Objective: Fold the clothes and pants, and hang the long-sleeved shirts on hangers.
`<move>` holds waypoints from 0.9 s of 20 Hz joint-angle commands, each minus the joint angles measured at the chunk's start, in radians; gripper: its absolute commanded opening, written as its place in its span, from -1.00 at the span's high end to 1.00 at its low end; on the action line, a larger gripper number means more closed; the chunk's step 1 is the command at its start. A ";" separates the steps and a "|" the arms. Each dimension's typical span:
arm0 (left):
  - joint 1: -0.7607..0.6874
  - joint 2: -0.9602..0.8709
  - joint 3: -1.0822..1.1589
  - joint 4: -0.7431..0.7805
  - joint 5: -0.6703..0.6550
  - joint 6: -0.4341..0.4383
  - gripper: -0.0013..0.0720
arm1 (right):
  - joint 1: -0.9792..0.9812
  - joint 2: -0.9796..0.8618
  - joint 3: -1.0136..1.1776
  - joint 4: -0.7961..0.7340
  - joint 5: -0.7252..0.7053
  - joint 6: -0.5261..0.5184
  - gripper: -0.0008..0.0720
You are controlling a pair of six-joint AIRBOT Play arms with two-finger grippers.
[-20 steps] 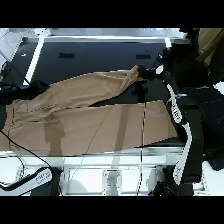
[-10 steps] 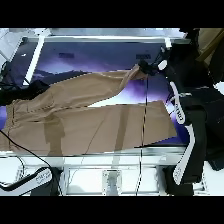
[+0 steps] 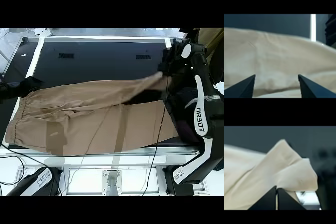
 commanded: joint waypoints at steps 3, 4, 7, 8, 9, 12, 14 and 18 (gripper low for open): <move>0.003 0.043 0.000 0.003 -0.024 0.000 -0.70 | -0.011 0.069 -0.342 0.021 0.019 0.013 -0.68; 0.003 0.044 0.000 0.004 -0.023 0.000 -0.70 | -0.011 0.072 -0.343 0.043 0.022 0.003 -0.67; 0.006 0.044 0.000 0.005 -0.007 0.000 -0.70 | -0.013 0.143 -0.255 0.034 0.018 -0.061 -0.67; 0.013 0.043 0.000 0.007 0.021 0.000 -0.70 | -0.018 0.168 -0.214 -0.026 0.013 -0.063 -0.67; 0.022 0.043 0.000 0.030 0.064 0.000 -0.70 | -0.026 0.180 -0.185 -0.060 -0.001 -0.063 -0.67; 0.063 -0.006 0.000 0.224 0.233 -0.142 -0.70 | -0.077 0.154 -0.162 0.000 -0.057 -0.047 -0.67; 0.123 -0.086 0.000 0.259 0.222 -0.219 -0.70 | -0.097 0.093 -0.162 0.072 -0.061 -0.047 -0.67; 0.205 -0.247 0.007 0.256 0.203 -0.218 -0.70 | -0.095 -0.029 -0.154 0.172 -0.176 -0.048 -0.67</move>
